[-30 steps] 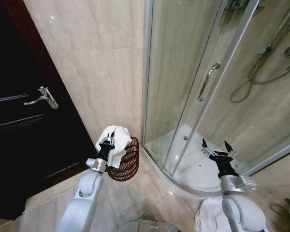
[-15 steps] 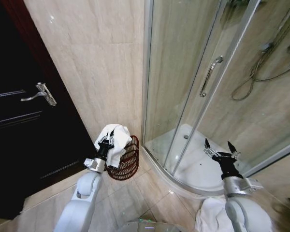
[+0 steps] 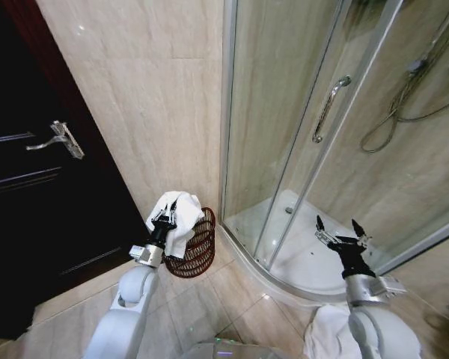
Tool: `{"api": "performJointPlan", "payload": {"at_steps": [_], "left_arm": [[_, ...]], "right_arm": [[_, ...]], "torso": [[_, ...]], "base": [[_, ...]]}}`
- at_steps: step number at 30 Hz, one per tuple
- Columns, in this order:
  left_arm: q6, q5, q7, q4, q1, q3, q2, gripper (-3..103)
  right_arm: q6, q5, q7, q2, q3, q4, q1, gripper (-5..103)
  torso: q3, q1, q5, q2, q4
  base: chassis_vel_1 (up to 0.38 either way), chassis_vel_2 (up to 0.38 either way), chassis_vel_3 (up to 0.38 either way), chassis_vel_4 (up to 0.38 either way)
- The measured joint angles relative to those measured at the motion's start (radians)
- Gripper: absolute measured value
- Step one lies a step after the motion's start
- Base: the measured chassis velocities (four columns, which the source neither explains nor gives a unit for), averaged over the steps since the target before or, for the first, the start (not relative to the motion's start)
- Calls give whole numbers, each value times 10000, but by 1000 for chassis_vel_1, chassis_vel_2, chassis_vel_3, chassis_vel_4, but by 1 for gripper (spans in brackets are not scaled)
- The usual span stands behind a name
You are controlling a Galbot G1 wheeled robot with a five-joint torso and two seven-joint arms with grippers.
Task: Discard the used towel into the hamper.
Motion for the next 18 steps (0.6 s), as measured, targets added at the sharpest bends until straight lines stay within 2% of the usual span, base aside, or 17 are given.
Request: {"api": "performJointPlan", "payload": {"at_steps": [18], "left_arm": [[-70, -101, -32, -12, 7, 26, 126, 7]], "right_arm": [[109, -51, -9, 42, -105, -137, 11, 100]], "torso": [[-447, -308, 0, -753, -1]], "base": [[0, 0, 0, 0]]}}
